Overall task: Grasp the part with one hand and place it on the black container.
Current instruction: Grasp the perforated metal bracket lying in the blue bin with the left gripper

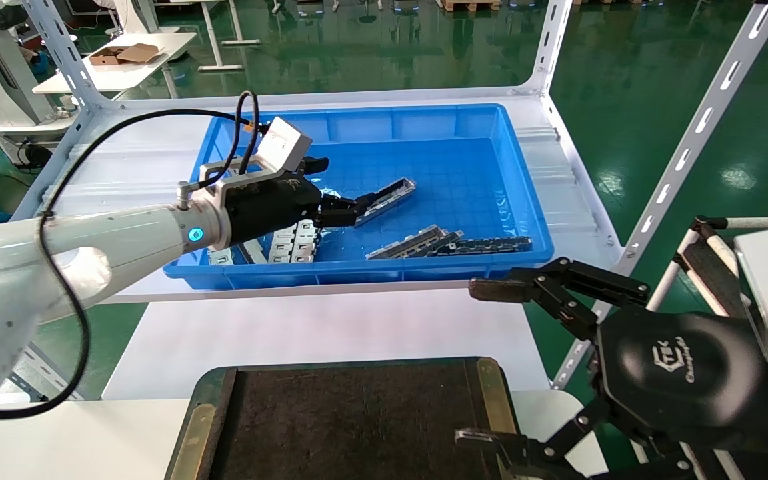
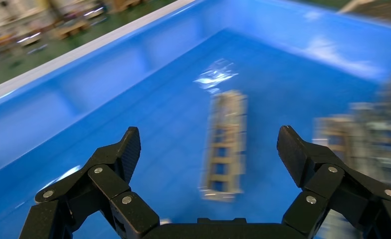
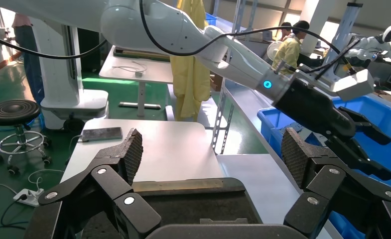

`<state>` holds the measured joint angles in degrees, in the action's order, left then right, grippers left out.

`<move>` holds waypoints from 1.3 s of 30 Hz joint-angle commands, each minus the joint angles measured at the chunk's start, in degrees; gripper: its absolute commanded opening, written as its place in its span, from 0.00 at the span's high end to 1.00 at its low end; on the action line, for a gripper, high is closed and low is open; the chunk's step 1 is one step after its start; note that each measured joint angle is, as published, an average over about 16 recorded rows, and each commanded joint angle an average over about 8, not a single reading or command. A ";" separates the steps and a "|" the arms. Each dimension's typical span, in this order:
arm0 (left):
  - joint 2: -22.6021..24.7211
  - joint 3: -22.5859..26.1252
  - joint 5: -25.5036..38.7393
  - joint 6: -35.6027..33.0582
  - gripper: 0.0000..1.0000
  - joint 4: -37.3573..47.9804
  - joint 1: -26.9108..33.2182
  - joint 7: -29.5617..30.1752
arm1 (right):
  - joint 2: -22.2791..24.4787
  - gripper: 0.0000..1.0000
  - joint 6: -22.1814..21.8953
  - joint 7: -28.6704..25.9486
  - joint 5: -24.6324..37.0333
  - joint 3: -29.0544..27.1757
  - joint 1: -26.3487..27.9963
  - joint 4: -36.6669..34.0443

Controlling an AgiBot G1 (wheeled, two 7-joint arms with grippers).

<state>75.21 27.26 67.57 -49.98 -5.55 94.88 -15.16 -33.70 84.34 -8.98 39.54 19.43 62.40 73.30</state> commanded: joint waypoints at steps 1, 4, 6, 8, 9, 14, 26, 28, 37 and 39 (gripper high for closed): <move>1.57 0.02 0.24 4.32 0.00 1.88 0.54 -0.60 | 0.00 0.00 0.00 0.00 0.00 0.00 0.00 0.00; 2.52 0.11 0.12 7.55 0.00 1.81 0.12 -0.48 | 0.00 0.00 0.00 0.00 0.00 0.01 0.00 0.00; 2.77 0.30 0.02 8.60 0.00 1.20 -0.37 -0.15 | 0.00 0.00 0.00 0.00 -0.01 0.01 0.00 0.00; 2.89 0.60 -0.07 9.26 0.00 0.43 -0.89 0.35 | 0.00 0.00 0.00 0.01 -0.01 0.01 0.00 0.00; 2.93 0.78 -0.11 9.52 0.00 0.07 -1.14 0.65 | 0.01 0.00 -0.01 0.01 -0.01 0.01 0.00 0.00; 3.08 2.17 -0.19 10.87 0.00 -1.67 -2.29 2.47 | 0.01 0.00 -0.01 0.01 -0.01 0.02 0.00 0.00; 3.13 6.93 -1.21 13.62 0.50 -5.36 -3.98 7.11 | 0.01 0.71 -0.01 0.02 -0.02 0.04 0.01 0.00; 3.12 7.75 -1.50 14.05 0.75 -5.75 -4.18 7.75 | 0.02 0.94 -0.02 0.02 -0.03 0.04 0.01 0.00; 3.08 11.18 -3.35 15.80 1.00 -7.26 -4.97 9.98 | 0.02 1.00 -0.02 0.02 -0.03 0.05 0.01 0.00; 3.07 11.91 -3.83 16.11 1.00 -7.55 -5.12 10.37 | 0.02 1.00 -0.02 0.03 -0.04 0.05 0.01 0.00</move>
<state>78.28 39.16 63.72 -33.90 -13.06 89.80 -4.84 -33.68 84.32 -8.96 39.51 19.48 62.41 73.30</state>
